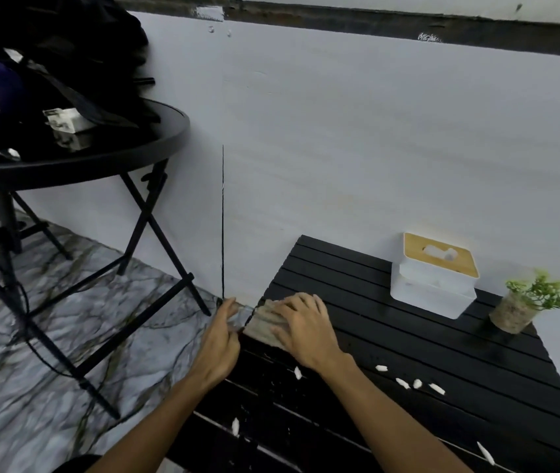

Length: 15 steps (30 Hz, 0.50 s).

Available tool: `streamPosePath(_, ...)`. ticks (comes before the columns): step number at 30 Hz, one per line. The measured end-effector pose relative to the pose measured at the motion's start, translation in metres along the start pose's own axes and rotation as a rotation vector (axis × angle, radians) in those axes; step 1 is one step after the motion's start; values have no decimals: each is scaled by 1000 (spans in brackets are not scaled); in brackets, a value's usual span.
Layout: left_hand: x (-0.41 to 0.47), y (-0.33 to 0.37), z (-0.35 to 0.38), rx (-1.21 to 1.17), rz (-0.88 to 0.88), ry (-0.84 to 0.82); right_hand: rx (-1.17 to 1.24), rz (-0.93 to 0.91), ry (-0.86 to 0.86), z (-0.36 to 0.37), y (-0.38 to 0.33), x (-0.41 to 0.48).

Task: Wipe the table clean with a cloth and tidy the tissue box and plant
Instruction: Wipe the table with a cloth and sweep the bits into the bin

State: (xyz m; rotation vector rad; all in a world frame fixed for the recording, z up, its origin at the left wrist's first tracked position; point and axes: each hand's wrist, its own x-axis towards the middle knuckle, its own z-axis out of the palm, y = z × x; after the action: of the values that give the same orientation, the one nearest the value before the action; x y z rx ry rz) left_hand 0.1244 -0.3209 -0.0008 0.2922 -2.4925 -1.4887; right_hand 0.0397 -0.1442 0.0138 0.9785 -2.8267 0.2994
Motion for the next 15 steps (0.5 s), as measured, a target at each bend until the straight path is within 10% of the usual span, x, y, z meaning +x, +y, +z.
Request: streamPosePath(15,-1,3,-12,-120,-184,-52,266,-37,-117,8,-36,-11)
